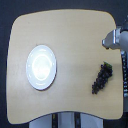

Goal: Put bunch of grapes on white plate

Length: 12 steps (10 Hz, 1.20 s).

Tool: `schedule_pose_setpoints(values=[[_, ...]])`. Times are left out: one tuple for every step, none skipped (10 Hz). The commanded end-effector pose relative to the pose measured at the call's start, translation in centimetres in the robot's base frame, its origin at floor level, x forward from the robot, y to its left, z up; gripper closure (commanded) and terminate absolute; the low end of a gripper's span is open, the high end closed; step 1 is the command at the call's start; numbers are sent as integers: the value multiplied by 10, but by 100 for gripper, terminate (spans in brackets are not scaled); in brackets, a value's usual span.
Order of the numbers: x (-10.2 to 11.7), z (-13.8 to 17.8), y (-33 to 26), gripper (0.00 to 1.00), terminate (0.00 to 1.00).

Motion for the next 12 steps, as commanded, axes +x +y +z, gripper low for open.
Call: schedule_pose_setpoints(values=[[-29, -33, -30, 0, 0], [-37, -42, -32, 0, 0], [-48, -52, -30, 0, 0], [-53, -59, -26, 0, 0], [-58, -68, -18, 0, 0], [-65, -79, -7, 0, 0], [-74, -92, 4, 0, 0], [-83, -106, 11, 0, 0], [-89, -120, 17, 0, 0], [-90, -135, 22, 0, 0], [-88, -143, 27, 0, 0], [-86, -151, 32, 0, 0]])
